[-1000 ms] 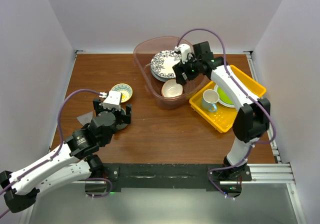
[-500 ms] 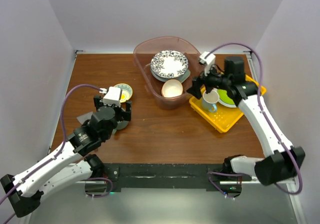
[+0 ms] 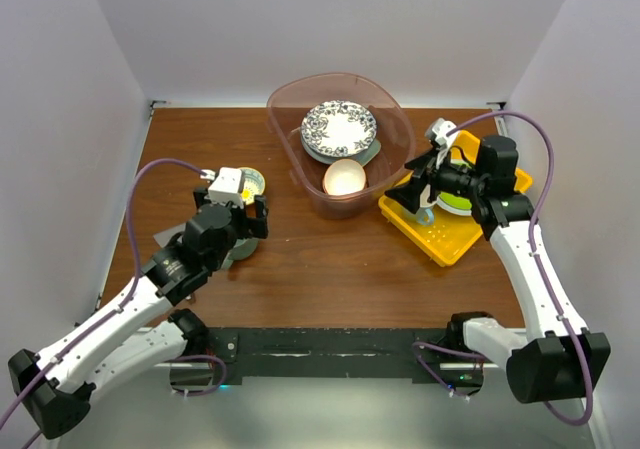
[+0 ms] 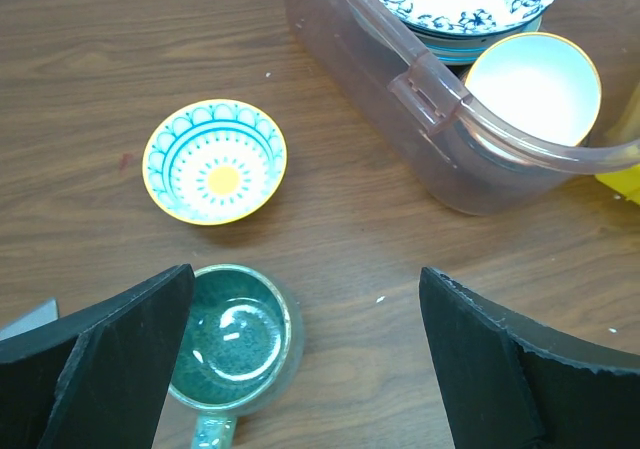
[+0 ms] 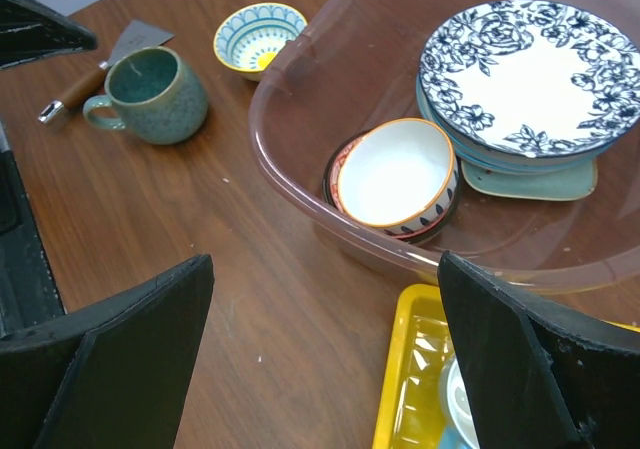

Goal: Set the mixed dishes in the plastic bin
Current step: Place the bowl in the plastic bin, then pick up the bowl from the center of the board.

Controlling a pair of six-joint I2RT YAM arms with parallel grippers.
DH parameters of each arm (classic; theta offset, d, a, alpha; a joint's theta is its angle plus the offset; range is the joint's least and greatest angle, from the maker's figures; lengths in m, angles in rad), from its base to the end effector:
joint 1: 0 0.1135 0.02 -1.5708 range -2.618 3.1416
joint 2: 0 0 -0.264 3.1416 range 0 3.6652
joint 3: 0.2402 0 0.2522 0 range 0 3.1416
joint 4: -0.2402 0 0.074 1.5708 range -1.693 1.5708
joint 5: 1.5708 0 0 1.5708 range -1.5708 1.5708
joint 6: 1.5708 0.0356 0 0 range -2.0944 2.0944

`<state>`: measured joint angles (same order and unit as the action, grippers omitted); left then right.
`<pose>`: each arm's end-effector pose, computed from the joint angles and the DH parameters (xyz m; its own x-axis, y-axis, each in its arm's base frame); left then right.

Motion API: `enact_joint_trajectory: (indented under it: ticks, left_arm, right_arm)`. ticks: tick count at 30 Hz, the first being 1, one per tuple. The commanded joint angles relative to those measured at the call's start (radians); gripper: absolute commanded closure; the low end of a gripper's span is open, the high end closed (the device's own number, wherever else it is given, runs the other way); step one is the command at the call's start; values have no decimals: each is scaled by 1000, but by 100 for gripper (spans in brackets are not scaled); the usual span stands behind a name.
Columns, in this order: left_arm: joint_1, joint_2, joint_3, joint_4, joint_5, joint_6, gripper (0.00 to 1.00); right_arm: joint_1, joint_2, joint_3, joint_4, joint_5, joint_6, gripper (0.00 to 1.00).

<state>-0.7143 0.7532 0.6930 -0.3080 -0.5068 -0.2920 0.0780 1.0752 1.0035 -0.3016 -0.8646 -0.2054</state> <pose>0.1425 -0.1007 0.3014 -0.3268 -0.0497 -0.9438 0.1426 0.9846 -0.1013 0.2307 0.0452 0.3526 -0.2016 -0.1485 -0.9681 -0.8151 0.5735 0.0817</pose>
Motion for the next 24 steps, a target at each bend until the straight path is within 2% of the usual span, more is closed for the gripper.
enact_joint_trajectory:
  ticks: [1, 6, 15, 24]
  left_arm:
    - [25, 0, 25, 43, 37, -47, 0]
    - [84, 31, 20, 61, 96, -58, 0]
    - [304, 87, 16, 159, 346, -98, 0]
    - [476, 172, 22, 227, 565, -144, 0]
  right_arm:
    - [-4, 5, -6, 52, -63, -5, 2]
    - [-4, 8, -3, 36, -67, -17, 2]
    - [-4, 5, -5, 29, -60, -29, 2]
    - [-3, 9, -3, 22, -53, -43, 2]
